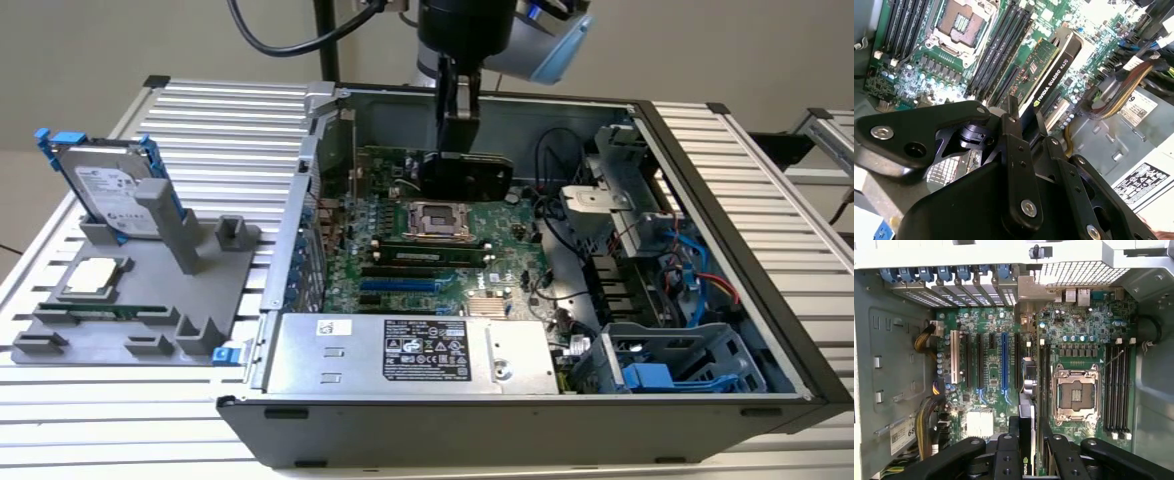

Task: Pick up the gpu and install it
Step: 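Insert the gpu into the slot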

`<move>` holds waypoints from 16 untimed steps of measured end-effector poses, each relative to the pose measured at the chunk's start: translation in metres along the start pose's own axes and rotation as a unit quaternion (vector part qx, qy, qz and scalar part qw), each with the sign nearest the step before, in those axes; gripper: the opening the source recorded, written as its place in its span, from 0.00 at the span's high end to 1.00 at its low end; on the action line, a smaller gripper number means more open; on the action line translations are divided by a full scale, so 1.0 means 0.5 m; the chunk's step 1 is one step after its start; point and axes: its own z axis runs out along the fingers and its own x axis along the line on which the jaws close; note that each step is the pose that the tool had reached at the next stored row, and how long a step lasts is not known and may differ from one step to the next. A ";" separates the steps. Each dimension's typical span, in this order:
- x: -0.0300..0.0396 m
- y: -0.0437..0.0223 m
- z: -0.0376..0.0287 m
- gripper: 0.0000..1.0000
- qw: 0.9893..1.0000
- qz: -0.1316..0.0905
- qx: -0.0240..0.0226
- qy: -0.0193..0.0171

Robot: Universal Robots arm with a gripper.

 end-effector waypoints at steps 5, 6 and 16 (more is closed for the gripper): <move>-0.008 0.000 0.004 1.00 1.000 0.000 0.000 0.002; -0.011 0.000 0.006 1.00 1.000 0.000 0.000 0.003; -0.023 0.001 0.014 1.00 1.000 0.000 0.000 0.006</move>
